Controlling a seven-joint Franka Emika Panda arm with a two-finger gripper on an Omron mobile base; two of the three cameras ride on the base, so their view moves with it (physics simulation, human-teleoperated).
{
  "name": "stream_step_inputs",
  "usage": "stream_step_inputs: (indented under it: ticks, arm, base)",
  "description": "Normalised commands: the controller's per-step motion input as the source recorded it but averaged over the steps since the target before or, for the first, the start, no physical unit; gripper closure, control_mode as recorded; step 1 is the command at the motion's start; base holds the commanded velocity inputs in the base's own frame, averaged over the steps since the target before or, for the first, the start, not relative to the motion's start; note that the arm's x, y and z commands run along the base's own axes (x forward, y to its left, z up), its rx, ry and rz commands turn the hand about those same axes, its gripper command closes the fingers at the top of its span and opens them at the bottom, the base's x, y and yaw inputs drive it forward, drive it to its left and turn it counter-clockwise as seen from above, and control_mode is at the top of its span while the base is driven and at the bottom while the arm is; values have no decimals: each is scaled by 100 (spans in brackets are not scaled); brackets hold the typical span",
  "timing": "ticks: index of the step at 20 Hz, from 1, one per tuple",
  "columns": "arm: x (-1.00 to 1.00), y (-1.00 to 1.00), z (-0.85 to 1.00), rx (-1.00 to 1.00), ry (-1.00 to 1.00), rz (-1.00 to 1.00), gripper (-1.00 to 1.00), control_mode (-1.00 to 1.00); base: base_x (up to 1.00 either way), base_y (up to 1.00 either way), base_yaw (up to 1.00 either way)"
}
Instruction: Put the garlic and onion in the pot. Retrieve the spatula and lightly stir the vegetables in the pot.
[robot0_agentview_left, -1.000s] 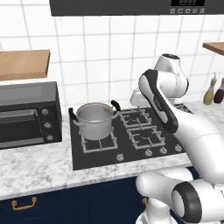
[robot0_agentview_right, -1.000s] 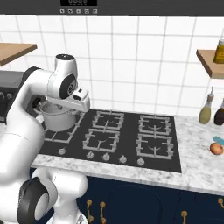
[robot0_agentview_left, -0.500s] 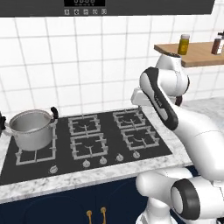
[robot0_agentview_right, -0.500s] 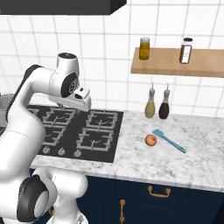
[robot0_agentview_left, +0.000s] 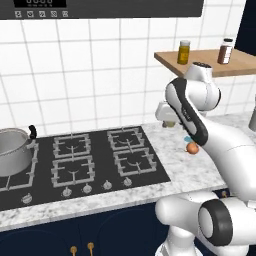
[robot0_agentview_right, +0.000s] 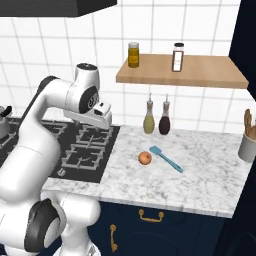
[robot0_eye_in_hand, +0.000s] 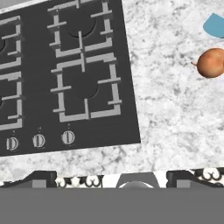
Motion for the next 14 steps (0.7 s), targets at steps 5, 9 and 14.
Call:
stream_step_inputs:
  ticks: [5, 9, 14]
  arm:
    - [17, -14, -64, -6, 0, 0, -100, -100]
    - [25, -20, -60, -6, 0, 0, -100, -100]
    - [16, -56, -33, -13, 0, -4, -100, -100]
  base:
    - [0, 0, 0]
    - [0, 0, 0]
    - [0, 0, 0]
